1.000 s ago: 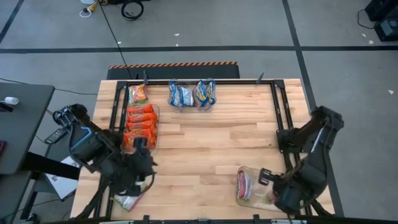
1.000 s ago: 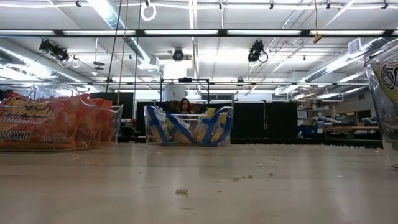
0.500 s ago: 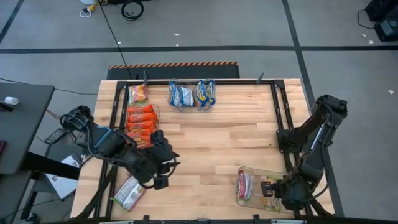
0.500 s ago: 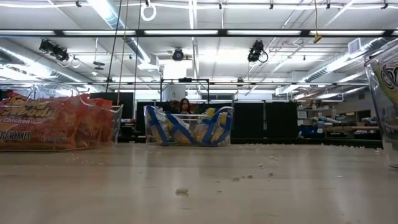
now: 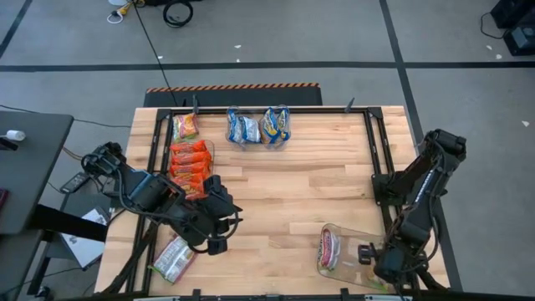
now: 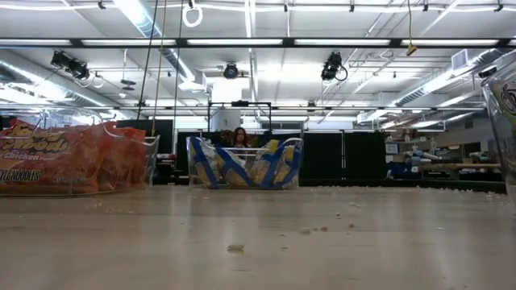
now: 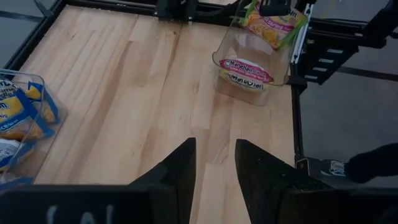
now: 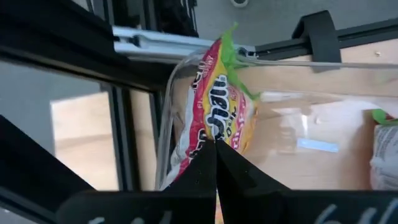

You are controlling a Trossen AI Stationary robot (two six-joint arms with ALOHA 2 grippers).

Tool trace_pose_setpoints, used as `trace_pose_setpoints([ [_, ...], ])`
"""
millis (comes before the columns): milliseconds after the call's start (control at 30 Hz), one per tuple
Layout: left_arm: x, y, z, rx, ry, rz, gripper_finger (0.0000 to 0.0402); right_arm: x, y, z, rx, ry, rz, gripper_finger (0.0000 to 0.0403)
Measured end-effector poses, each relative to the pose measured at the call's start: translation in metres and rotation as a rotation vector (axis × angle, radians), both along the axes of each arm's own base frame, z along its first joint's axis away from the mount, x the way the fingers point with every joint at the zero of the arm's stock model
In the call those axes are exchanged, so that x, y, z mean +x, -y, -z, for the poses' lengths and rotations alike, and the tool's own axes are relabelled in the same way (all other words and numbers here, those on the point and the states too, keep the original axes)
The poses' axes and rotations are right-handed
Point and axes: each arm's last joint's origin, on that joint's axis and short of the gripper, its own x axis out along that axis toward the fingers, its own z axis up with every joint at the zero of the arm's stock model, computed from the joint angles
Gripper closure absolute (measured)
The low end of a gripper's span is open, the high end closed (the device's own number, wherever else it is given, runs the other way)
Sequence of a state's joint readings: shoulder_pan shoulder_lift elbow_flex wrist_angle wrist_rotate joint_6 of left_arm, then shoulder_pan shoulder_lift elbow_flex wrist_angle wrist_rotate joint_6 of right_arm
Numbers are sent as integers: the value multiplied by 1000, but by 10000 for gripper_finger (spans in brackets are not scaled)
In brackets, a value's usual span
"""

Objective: Sort Maruchan noodles
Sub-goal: Put the green noodles into the right transparent bin

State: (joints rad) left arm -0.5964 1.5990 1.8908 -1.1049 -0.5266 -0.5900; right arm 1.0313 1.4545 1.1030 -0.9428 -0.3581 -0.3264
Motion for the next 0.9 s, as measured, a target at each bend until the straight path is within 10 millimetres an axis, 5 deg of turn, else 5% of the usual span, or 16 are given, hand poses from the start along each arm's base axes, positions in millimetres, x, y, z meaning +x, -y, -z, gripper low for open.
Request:
trace_pose_setpoints([
  [733,-3,4,0,-2,0,16,285,4,0,19,-23,-179,-25,396],
  [900,-6,5,0,-120,-52,52,285,3,-3,24,-38,-203,-26,383],
])
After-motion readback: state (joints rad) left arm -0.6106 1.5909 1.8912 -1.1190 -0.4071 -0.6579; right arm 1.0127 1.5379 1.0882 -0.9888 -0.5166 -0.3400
